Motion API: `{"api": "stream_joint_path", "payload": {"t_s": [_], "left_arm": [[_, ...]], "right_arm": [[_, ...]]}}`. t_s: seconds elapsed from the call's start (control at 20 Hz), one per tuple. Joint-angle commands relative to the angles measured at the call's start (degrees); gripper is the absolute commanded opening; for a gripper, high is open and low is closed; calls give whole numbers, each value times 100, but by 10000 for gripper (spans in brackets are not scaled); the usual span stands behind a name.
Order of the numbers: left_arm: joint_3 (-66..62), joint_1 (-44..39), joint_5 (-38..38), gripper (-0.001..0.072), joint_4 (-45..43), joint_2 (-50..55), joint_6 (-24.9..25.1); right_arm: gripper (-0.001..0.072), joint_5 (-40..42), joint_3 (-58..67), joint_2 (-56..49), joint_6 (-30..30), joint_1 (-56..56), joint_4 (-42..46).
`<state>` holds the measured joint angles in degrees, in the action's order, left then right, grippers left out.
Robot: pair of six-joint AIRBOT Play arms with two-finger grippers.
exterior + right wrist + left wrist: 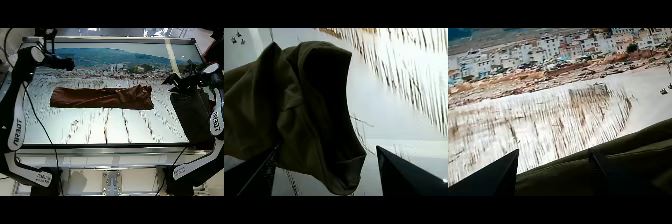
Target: Fold the shirts.
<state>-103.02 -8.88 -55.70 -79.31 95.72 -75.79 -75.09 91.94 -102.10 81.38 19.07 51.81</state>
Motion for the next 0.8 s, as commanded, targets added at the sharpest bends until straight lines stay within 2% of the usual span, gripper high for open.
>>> {"api": "stream_joint_path", "payload": {"t_s": [0.0, 0.2, 0.3, 0.75], "left_arm": [[-1237, -968, -638, 499, -684, 1091, 17], [-1329, -1373, -691, 497, -682, 1751, -11], [-1327, -1394, -699, 497, -678, 1899, -223], [-1294, -1379, -717, 497, -684, 1915, -238]], "right_arm": [[696, 17, -13, -616, -173, 87, -413], [694, 28, -4, -988, -459, 20, -638], [691, 28, -2, -1130, -468, -94, -636], [686, 17, 4, -1469, -737, -920, -981]]}}
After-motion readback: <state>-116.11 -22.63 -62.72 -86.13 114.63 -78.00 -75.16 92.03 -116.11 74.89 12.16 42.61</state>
